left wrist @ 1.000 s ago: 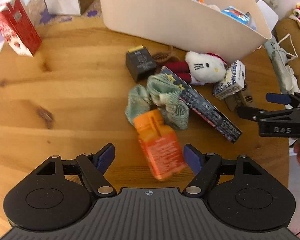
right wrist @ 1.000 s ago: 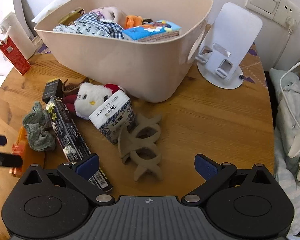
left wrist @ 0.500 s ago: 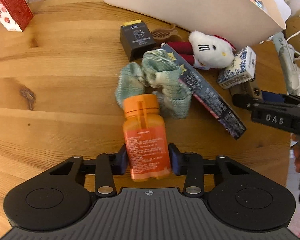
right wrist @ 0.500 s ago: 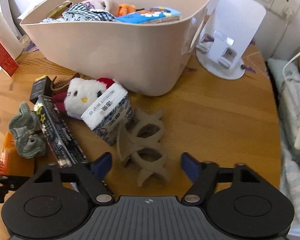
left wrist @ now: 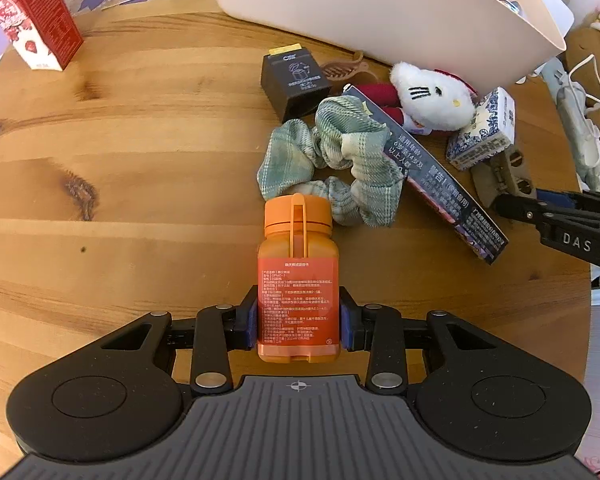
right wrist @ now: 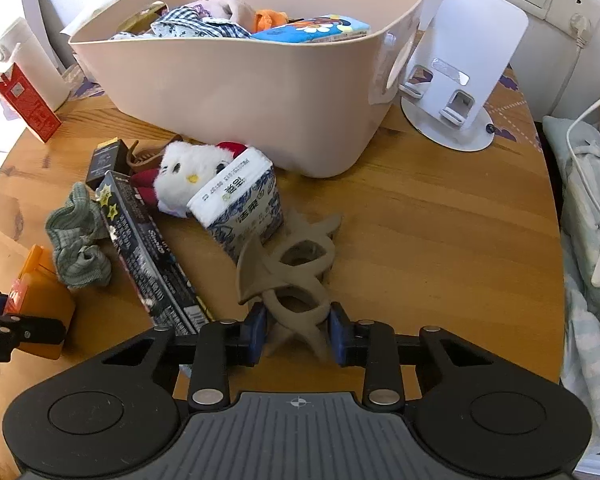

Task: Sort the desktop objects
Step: 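Carry the orange bottle and beige clip into the basket and release both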

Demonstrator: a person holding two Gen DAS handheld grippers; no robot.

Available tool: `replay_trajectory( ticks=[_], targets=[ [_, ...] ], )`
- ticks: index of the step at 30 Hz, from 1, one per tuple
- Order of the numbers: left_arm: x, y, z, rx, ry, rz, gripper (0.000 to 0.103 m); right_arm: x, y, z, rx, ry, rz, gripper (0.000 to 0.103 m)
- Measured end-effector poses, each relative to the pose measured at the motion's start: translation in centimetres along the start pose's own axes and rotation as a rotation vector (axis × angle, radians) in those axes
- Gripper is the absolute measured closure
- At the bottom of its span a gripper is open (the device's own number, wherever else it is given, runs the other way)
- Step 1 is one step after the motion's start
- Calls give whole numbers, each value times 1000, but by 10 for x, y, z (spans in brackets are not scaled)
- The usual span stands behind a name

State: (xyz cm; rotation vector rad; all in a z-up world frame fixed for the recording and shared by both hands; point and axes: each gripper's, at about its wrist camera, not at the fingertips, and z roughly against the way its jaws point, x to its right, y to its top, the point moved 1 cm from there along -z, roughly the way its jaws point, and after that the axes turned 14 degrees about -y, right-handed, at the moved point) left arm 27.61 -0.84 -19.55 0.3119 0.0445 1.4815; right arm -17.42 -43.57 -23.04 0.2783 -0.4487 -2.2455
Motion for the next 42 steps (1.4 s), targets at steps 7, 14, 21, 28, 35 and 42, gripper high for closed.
replay_trajectory(
  ticks=[7, 14, 21, 28, 35, 42],
  targets=[
    [-5, -7, 6, 2, 2, -14, 66, -2, -7, 13, 29, -3, -14, 73],
    [-11, -11, 16, 23, -1, -35, 66, -4, -13, 30, 58, 34, -22, 73],
    [-18, -13, 26, 47, 12, -30, 66, 0, -21, 44, 67, 52, -45, 73],
    [-25, -8, 42, 84, 0, -31, 65, 5, -22, 75, 156, 37, -33, 73],
    [-24, 7, 66, 161, 4, -60, 65, 12, -13, 101, 244, 4, -65, 73],
    [-20, 37, 91, 235, 5, -91, 65, 24, 8, 114, 314, -29, -103, 73]
  ],
)
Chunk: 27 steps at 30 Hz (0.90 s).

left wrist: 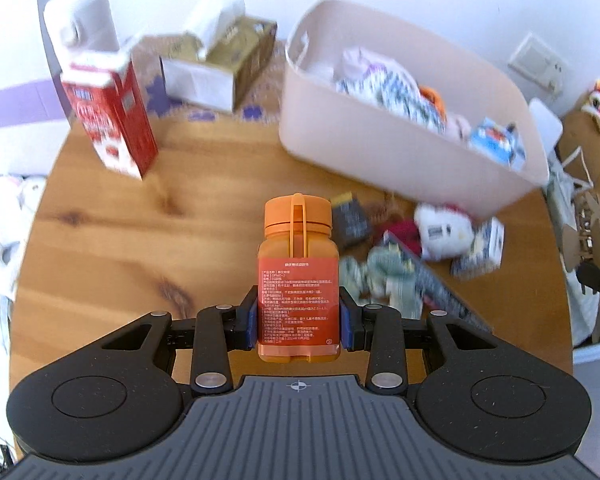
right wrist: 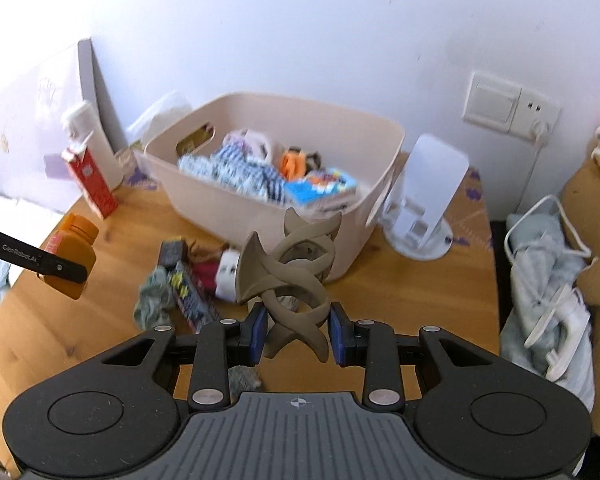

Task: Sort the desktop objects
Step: 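Carry the orange bottle and beige clip into the basket and release both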

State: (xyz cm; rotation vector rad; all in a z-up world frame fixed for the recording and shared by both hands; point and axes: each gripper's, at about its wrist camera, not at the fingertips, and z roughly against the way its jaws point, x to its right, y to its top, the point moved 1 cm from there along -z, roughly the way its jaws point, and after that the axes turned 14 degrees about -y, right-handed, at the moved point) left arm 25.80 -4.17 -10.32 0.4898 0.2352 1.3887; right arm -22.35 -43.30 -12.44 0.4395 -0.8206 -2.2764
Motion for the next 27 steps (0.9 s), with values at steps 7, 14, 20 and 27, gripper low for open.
replay_trajectory(
  ticks=[7, 14, 20, 27],
  targets=[
    [6, 41, 16, 83, -4, -55, 65, 11, 31, -2, 61, -43, -28, 73],
    [19, 81, 26, 158, -15, -129, 65, 22, 67, -4, 130, -89, -58, 73],
    [41, 114, 20, 188, -28, -199, 65, 25, 98, -12, 186, -126, -52, 73],
    [73, 139, 1, 185, -58, -269, 65, 19, 132, -30, 207, -146, -42, 73]
  ],
)
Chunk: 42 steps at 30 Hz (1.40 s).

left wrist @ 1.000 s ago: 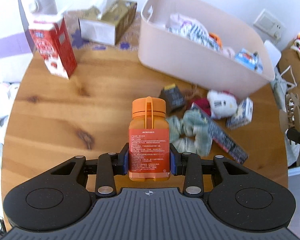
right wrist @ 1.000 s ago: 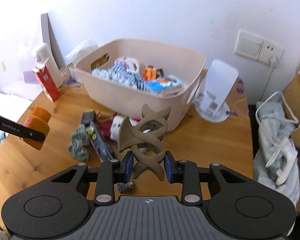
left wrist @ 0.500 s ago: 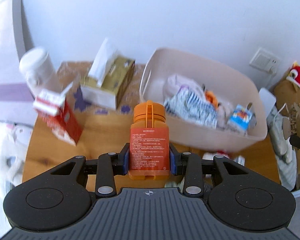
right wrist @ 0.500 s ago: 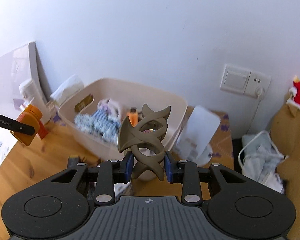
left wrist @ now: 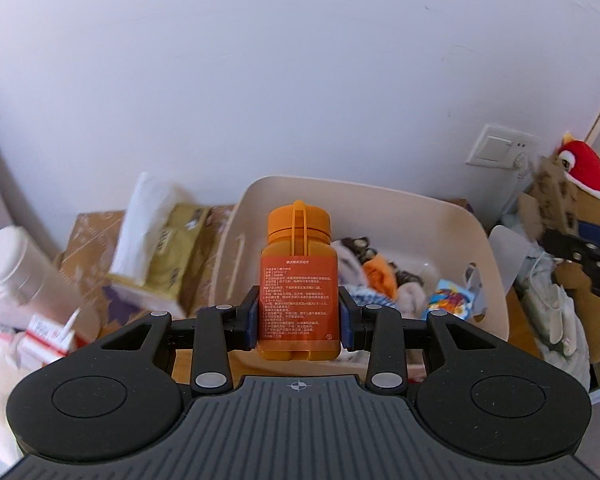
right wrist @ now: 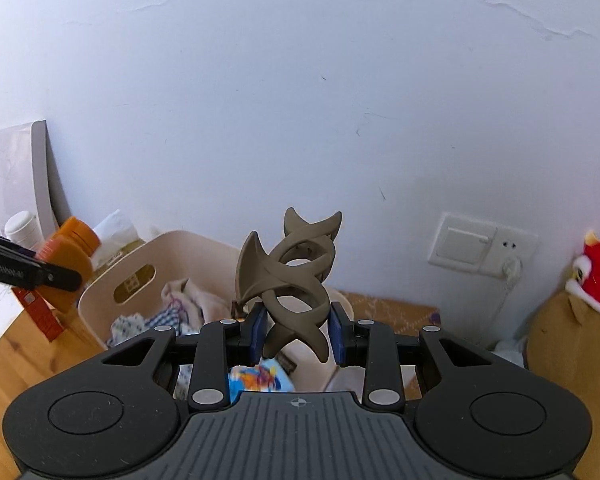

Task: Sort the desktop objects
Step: 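Carry the orange bottle and beige clip into the basket and release both, then grasp the green scrunchie with the left tool while the right grasps the dark boxed tube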

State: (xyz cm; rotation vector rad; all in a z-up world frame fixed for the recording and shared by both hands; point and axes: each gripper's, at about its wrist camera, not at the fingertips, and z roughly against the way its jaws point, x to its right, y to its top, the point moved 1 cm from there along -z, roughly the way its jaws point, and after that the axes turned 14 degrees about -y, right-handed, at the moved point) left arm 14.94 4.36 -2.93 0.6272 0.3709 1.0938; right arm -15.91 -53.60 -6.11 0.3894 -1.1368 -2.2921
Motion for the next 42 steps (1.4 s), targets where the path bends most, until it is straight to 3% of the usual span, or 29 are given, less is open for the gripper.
replay_trajectory(
  ticks=[9, 21, 22, 23, 25, 27, 29, 36, 42],
  targets=[
    [9, 11, -49, -78, 17, -39, 65, -24, 5, -47, -104, 40, -1, 73],
    [-2, -3, -78, -176, 32, 25, 65, -36, -8, -70, -189, 67, -33, 72],
    [-1, -4, -77, -177, 27, 25, 65, -36, -9, -70, -185, 68, -37, 60],
    [-1, -4, -77, -175, 20, 24, 65, -36, -6, -69, -175, 71, -43, 59],
    [1, -5, -74, -151, 5, 20, 60, -35, -6, -67, -163, 80, -48, 48],
    [3, -4, -71, -152, -8, 15, 38, -36, -7, -62, -145, 75, -29, 40],
    [5, -3, -67, -144, -3, 24, 30, -36, -7, -57, -129, 67, 1, 36],
    [4, -2, -54, -139, -33, 60, 27, -30, -11, -46, -118, 27, -24, 8],
    [4, -21, -42, -158, -7, -2, 26, -21, -27, -28, -137, 22, -66, 0]
  ],
)
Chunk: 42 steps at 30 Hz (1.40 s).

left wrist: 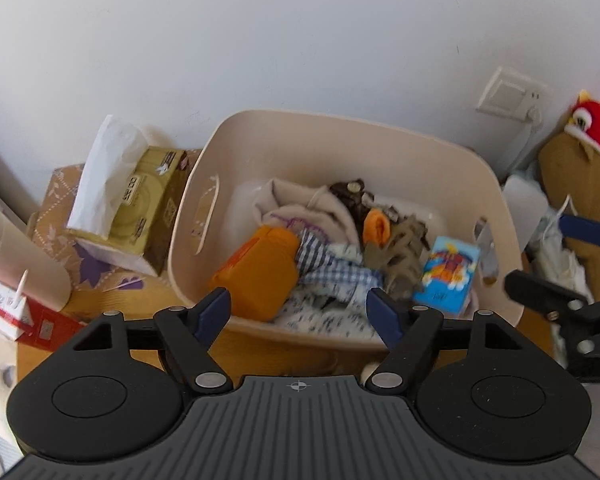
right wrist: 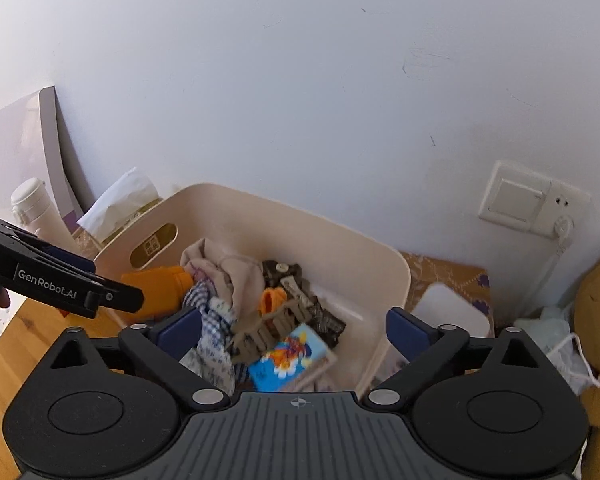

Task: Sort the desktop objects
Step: 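Grasp the green scrunchie with the left tool while the right grasps the dark boxed tube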

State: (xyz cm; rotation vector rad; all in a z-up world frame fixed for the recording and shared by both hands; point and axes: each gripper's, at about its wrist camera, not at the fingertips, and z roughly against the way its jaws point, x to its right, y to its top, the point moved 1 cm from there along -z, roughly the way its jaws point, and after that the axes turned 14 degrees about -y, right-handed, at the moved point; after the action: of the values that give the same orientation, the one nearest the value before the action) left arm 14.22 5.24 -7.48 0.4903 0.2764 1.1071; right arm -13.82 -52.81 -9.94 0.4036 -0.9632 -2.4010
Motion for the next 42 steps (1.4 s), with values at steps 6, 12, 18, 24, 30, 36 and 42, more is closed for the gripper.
replay_trajectory(
  ticks=[6, 12, 18, 24, 30, 36, 42],
  targets=[
    [-10, -31, 1, -53, -36, 52, 25, 1, -32, 11, -48, 16, -24, 0],
    [-17, -73, -6, -129, -58, 81, 25, -10, -71, 10, -133, 18, 31, 0],
    [-22, -108, -16, -189, -69, 94, 25, -30, -107, 10, -200, -1, 116, 0],
    [-26, -124, -27, -225, -110, 136, 25, -49, -134, 2, -276, 4, 169, 0],
    [-21, -127, -37, -239, -134, 155, 25, -64, -148, -5, -317, -1, 220, 0],
    [-16, -132, -51, -282, -143, 156, 25, -71, -150, -14, -332, 6, 202, 0],
    [-15, -141, -64, -312, -144, 159, 24, -76, -151, -26, -338, 11, 191, 0]
  ],
)
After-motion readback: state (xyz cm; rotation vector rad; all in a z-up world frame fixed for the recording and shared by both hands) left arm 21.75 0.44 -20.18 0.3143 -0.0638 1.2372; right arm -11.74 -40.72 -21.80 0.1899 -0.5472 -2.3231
